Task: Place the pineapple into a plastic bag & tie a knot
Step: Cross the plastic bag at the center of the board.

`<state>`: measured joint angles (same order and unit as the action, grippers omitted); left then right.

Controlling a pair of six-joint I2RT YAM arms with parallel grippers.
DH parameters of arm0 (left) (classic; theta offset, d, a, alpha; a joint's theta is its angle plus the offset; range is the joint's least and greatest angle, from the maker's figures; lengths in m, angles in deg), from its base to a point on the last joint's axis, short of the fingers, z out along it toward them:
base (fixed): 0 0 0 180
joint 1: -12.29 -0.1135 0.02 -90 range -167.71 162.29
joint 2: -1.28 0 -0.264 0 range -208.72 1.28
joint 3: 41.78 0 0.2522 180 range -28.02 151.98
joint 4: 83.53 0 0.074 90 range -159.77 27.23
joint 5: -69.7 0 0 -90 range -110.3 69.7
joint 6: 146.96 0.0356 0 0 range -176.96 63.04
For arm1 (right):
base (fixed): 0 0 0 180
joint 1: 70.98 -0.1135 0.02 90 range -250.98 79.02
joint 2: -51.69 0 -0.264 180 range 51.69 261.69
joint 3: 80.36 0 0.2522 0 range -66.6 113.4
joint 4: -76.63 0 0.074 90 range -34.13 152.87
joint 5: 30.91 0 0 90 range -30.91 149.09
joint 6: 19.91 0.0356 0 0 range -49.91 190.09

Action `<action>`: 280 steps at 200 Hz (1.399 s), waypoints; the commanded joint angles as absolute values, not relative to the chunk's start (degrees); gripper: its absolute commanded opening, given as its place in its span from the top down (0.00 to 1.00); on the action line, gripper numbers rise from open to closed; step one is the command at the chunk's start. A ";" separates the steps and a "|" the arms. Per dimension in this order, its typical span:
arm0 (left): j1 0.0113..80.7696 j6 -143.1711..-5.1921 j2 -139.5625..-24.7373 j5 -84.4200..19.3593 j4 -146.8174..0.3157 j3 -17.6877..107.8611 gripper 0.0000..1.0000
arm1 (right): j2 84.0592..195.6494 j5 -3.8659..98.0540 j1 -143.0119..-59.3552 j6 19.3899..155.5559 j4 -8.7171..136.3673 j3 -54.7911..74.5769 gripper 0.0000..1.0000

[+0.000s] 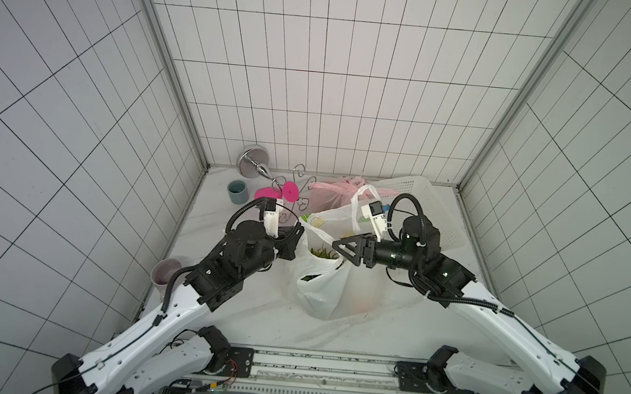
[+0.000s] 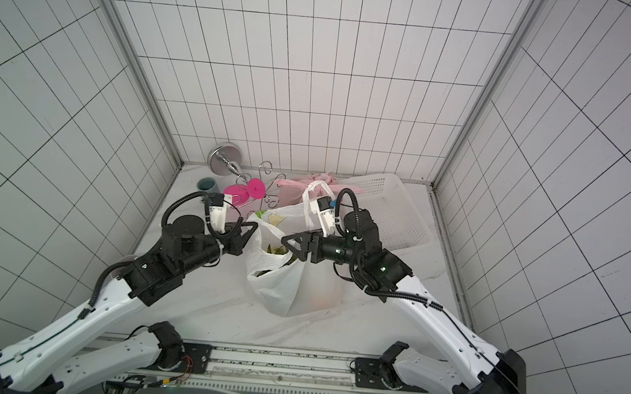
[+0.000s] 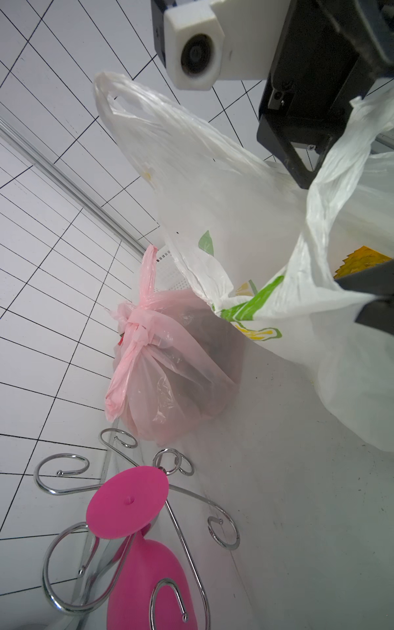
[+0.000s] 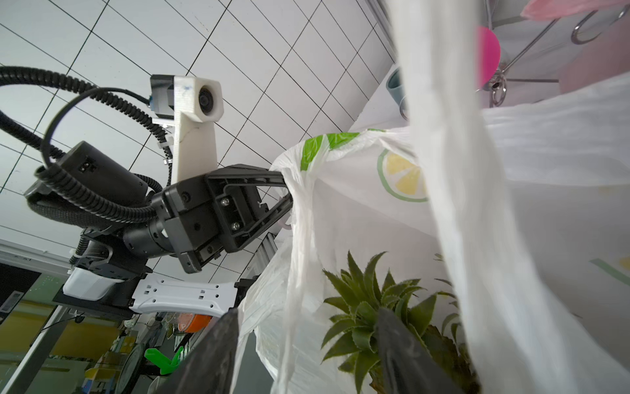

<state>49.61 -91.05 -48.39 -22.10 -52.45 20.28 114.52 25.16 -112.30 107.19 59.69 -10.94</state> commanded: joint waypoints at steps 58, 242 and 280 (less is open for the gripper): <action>49.23 -87.26 -46.67 -20.33 -51.78 22.14 0.67 | 114.66 24.18 -113.69 103.68 59.04 -6.07 1.00; 43.05 -73.31 -57.77 -64.88 -82.36 30.24 0.02 | 126.99 25.11 -113.45 73.85 34.45 32.31 1.00; 43.73 -75.62 -61.27 -70.65 -82.30 30.23 0.02 | 128.47 25.66 -113.21 74.36 35.98 33.45 1.00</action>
<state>43.36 -73.41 -60.04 -63.26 -79.92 29.21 127.85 25.77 -113.37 76.26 34.67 26.92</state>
